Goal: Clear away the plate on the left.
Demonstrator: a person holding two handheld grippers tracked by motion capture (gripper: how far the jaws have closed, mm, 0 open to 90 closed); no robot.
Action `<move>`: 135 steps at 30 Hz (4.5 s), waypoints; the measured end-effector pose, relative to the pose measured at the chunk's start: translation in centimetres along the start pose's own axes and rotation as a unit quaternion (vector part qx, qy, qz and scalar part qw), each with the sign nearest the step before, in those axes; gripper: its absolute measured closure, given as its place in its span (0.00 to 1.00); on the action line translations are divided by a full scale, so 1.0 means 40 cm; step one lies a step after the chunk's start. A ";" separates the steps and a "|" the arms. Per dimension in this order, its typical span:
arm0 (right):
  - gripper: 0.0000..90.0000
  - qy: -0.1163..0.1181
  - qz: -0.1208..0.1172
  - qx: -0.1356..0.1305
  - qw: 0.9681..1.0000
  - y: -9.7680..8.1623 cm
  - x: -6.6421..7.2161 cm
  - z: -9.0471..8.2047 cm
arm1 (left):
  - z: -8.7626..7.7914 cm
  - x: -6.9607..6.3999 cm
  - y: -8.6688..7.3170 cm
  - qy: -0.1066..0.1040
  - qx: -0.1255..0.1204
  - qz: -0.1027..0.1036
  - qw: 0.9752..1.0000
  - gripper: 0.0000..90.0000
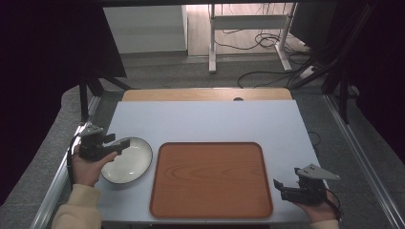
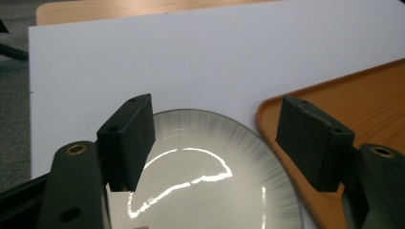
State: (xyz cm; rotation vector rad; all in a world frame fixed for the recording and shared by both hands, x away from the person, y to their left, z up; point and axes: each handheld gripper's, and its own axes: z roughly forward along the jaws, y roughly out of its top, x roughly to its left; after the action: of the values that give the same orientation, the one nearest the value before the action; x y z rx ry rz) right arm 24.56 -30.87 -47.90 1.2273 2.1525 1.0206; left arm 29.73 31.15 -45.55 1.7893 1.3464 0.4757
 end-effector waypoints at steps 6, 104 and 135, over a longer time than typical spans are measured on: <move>0.14 -0.001 0.000 -0.004 1.000 0.003 0.005 -0.002 | -0.003 0.037 -0.019 0.010 0.006 -0.010 1.000 0.32; 0.16 0.003 -0.023 0.031 0.999 -0.003 0.009 0.021 | 0.100 0.223 -0.153 -0.032 0.120 -0.158 0.980 0.63; 0.17 -0.003 -0.027 0.020 0.999 0.002 0.008 0.011 | 0.034 0.204 -0.109 -0.038 0.068 -0.169 0.983 0.94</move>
State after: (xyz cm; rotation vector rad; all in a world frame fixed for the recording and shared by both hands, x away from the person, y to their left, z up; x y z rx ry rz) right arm 24.75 -30.40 -48.12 1.1819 2.1988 0.9562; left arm 30.94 38.50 -51.23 1.6216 1.6205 0.1339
